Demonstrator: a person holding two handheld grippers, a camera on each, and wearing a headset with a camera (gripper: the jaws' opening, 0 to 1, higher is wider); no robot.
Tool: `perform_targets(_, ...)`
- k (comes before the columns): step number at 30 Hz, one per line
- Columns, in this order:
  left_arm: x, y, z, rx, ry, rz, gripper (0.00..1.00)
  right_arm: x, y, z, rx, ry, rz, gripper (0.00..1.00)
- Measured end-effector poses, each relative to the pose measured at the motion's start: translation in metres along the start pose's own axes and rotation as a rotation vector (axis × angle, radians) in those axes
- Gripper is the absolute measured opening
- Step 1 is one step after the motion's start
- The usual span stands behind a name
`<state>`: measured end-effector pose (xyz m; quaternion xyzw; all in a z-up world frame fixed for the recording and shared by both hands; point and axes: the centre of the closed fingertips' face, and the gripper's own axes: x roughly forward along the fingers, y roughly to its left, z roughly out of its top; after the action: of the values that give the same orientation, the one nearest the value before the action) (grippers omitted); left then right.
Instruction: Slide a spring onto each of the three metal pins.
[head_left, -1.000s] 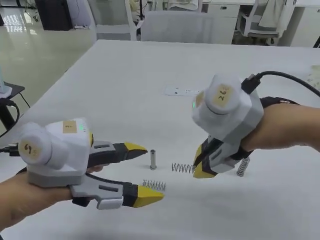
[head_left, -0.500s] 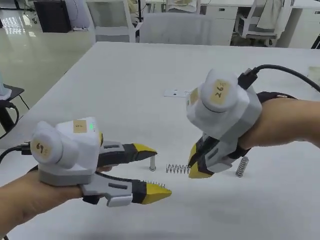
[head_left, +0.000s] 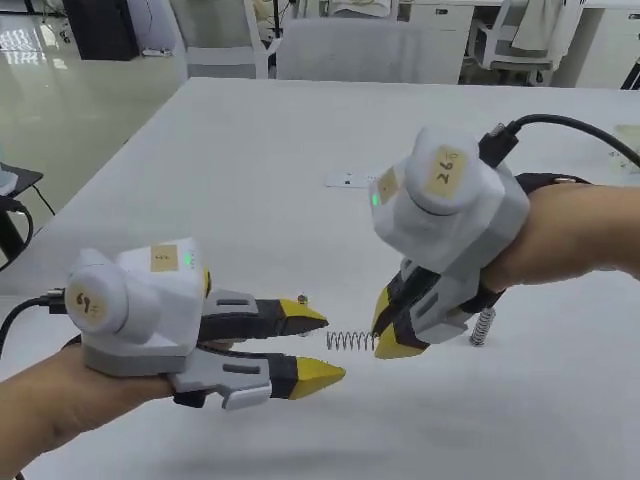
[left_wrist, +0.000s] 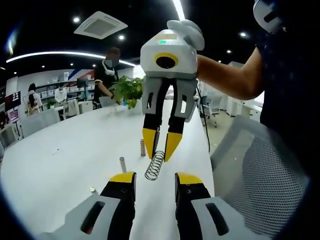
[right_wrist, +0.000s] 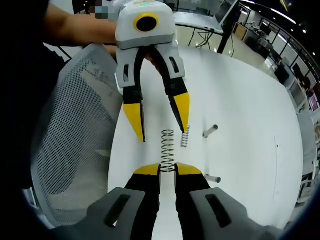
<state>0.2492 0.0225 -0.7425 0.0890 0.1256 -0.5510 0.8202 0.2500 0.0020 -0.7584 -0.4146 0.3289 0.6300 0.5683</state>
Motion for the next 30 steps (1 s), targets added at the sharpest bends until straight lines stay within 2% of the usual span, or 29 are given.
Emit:
perform_targets(14, -0.001, -0.006, -0.0024, 0.023, 0.002, -0.019, 0.04, 0.0007, 0.0087, 0.0044, -0.05, -0.005, 0.034, 0.08)
perform_targets(22, -0.0006, -0.0074, -0.0038, 0.033, 0.009, -0.025, 0.03, 0.0012, 0.0088, 0.0039, -0.074, -0.003, 0.032, 0.08)
perform_targets(30, -0.0006, -0.0082, -0.0034, 0.034, 0.003, -0.026, 0.03, 0.0013, 0.0086, 0.0036, -0.053, -0.013, 0.035, 0.08)
